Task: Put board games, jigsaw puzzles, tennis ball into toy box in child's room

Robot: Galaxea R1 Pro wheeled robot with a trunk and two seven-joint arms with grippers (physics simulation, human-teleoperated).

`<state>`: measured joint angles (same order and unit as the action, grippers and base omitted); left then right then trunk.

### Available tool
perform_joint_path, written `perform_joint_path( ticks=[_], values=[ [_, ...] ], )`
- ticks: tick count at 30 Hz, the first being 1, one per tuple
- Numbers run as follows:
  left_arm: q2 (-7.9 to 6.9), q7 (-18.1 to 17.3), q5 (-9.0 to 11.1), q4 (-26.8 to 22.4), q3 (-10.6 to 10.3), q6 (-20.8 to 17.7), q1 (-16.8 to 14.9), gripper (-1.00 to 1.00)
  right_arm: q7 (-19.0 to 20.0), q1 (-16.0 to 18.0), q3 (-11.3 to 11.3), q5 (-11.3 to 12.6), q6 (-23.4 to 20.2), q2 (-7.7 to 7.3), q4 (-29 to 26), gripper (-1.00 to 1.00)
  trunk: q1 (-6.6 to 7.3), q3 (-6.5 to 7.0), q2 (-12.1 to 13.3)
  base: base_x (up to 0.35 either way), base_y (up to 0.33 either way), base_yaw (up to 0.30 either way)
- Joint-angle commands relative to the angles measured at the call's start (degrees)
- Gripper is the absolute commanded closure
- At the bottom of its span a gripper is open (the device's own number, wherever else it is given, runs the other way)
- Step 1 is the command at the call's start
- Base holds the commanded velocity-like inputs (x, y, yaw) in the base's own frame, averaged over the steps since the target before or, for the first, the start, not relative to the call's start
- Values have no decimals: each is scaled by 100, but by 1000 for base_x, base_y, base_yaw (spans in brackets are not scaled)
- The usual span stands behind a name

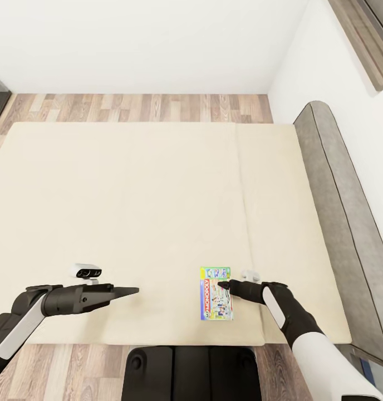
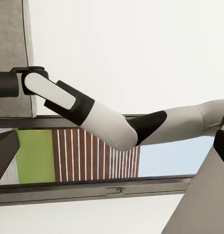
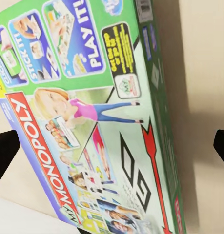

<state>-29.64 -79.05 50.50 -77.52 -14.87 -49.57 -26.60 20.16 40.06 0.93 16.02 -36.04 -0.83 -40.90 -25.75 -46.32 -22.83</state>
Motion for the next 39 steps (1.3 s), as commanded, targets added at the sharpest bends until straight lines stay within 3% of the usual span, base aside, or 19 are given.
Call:
perform_joint_path(
  ticks=[1,39],
  values=[
    [-7,-1,38,-1,-16,-59,-4,-100,9,0,9,15,-35,5,-5,-100,-3,-6,-9,0,0,0],
    [-7,-5,46,0,-7,-52,-3,-100,23,-2,4,15,-35,23,-6,-100,-3,-7,-9,0,0,0]
  ],
)
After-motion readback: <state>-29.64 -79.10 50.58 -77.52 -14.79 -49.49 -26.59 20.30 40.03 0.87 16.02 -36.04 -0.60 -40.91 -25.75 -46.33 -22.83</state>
